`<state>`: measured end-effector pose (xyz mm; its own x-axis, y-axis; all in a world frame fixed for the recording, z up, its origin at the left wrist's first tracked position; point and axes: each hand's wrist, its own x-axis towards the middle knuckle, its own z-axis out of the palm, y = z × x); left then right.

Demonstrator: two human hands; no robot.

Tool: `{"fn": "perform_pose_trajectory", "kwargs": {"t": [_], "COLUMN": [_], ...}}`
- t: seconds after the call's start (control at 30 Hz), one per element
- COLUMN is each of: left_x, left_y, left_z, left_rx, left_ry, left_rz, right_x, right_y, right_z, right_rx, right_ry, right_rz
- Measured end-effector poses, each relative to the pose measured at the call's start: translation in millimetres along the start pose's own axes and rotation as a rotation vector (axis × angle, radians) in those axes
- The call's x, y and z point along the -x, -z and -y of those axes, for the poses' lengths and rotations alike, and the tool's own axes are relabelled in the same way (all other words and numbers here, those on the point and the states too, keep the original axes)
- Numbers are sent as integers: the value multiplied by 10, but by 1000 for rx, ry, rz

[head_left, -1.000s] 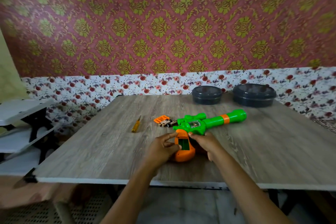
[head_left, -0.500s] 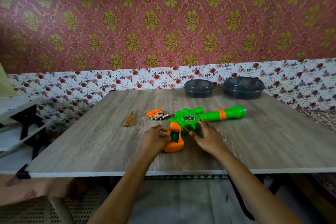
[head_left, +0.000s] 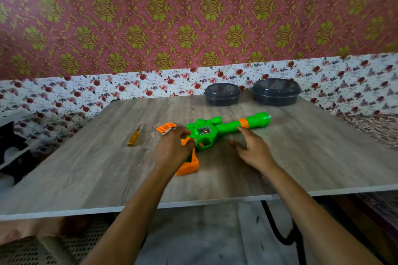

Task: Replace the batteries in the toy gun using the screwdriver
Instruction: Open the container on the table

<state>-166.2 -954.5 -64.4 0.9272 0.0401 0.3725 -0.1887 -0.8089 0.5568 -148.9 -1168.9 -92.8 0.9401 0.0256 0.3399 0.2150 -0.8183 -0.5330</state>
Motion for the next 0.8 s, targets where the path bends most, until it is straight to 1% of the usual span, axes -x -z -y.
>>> {"fn": "perform_pose_trajectory", "kwargs": {"t": [0.07,0.13,0.27,0.37,0.5,0.7,0.8], "left_x": [-128,-285,-700,-1066,-1540,-2170,-2448], "left_y": [-103,-260,-675,-994,-1417,-1995,-2222], "left_z": [-245,-509,-1008,-1294,-1543,-1849,-1932], "left_rx": [14,10,-16,-14,-72,-229,-321], "left_ry": [-98,-178,-345,-404,-468,-515,-506], "left_rz": [-5,20,141,215,271,429,432], "right_x": [-11,-36,-147,-287,-461,-620,-635], "right_y": [184,371,701,871,979,964,913], "right_z": [-179,-371,-774,-1047,-1321,-1716,-1852], "right_rx": [23,61,118,151,219,318,345], "right_ry": [-43,-75,-140,-202,-262,-380,-405], "right_rz": [-69,-103,-151,-168,-104,32,90]}}
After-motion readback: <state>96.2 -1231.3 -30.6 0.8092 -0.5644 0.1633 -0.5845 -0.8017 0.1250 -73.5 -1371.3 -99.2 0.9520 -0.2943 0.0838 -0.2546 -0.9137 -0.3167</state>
